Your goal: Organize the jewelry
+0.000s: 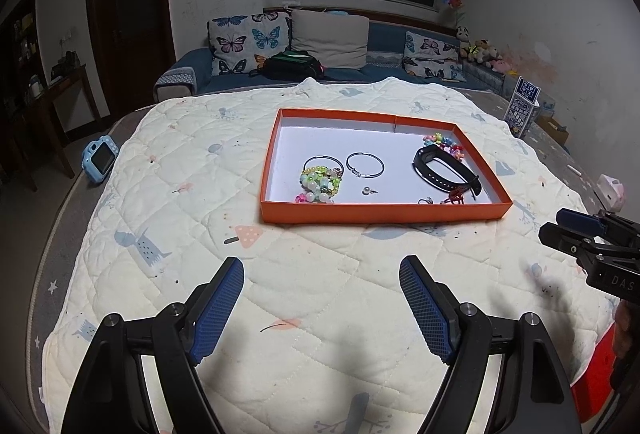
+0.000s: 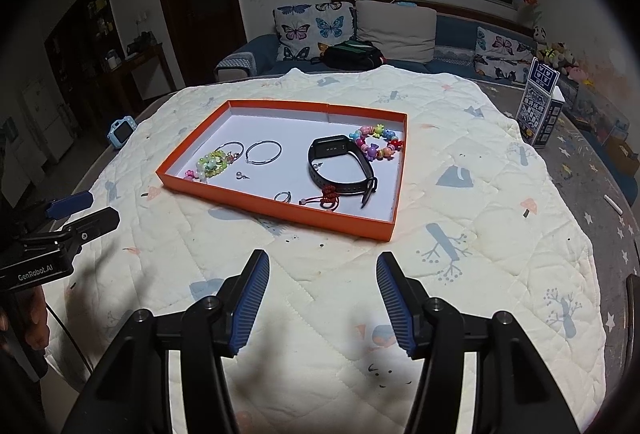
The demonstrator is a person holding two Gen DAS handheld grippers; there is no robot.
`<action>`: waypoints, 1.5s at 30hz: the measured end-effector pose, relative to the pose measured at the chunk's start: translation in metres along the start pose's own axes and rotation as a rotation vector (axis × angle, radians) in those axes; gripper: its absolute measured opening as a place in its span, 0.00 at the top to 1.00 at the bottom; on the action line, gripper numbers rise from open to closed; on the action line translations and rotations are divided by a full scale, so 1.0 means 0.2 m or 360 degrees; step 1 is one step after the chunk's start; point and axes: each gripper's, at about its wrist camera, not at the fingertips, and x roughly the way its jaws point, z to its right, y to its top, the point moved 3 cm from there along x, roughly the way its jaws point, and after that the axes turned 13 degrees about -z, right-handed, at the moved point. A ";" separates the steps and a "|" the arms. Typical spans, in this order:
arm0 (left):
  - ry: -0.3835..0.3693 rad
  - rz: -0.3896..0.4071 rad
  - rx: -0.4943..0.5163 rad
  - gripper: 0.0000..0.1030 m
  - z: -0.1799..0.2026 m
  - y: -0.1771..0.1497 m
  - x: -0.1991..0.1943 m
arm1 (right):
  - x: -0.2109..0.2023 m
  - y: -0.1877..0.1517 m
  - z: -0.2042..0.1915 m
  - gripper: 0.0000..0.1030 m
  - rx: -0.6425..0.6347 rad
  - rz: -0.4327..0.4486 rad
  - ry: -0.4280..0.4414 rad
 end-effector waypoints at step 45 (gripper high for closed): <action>-0.0059 -0.0012 0.0082 0.17 0.13 0.01 0.01 | 0.02 -0.01 -0.03 0.40 -0.0014 -0.0014 0.0037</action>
